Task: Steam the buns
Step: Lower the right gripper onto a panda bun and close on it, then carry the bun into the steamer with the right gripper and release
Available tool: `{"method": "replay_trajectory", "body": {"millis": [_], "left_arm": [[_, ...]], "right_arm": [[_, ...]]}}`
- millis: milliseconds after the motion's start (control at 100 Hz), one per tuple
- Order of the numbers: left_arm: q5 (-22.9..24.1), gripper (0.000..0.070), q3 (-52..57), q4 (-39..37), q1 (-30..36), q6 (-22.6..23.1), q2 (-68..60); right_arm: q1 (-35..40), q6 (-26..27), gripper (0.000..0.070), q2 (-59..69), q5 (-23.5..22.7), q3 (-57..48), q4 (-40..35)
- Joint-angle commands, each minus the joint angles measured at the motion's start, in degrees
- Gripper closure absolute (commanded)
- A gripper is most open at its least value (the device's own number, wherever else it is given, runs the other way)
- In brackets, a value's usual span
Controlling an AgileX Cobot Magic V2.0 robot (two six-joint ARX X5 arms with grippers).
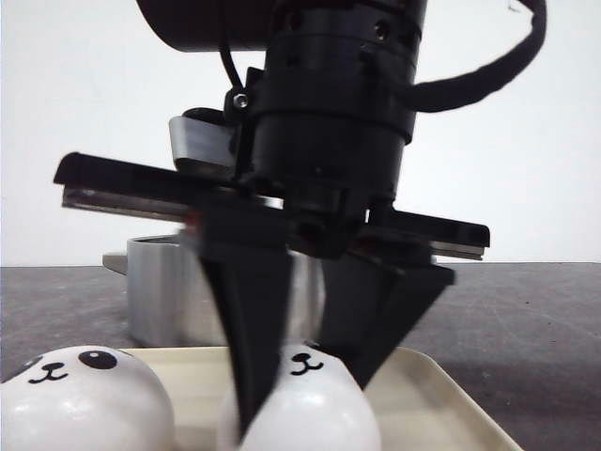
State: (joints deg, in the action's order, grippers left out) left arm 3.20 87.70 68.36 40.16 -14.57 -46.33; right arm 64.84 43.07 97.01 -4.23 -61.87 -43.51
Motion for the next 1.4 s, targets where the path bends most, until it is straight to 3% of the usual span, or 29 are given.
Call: {"method": "replay_trajectory", "body": {"millis": [0, 200, 340, 550, 700, 940, 1390], "left_arm": [[0.3, 0.015, 1.1, -0.7, 0.5, 0.4, -0.3], [0.4, 0.0149, 1.1, -0.7, 0.5, 0.4, -0.3], [1.6, 0.0149, 1.1, -1.0, 0.5, 0.6, -0.4], [1.7, 0.0149, 1.1, -4.2, 0.5, 0.9, -0.5], [1.7, 0.015, 1.1, -4.8, 0.5, 0.9, -0.5], [1.7, 0.0149, 1.1, -4.6, 0.5, 0.8, -0.5], [1.7, 0.0149, 1.1, -3.2, 0.5, 0.5, -0.5]], "right_arm": [[1.1, -0.9, 0.0695, 0.9, 1.4, -0.8, -0.3], [3.1, -1.1, 0.0696, -8.1, 3.9, -4.8, -0.4], [4.1, -1.5, 0.0696, -14.4, 9.4, -11.5, -0.7], [-1.3, -10.5, 0.0696, -15.5, 14.2, -23.6, -2.4], [-8.5, -15.9, 0.0696, -12.3, 13.8, -27.9, -2.1], [-20.3, -19.4, 0.0696, -3.8, 5.2, -28.1, -2.1], [-25.7, -22.1, 0.0696, 13.4, 2.1, -28.1, -2.0]]}}
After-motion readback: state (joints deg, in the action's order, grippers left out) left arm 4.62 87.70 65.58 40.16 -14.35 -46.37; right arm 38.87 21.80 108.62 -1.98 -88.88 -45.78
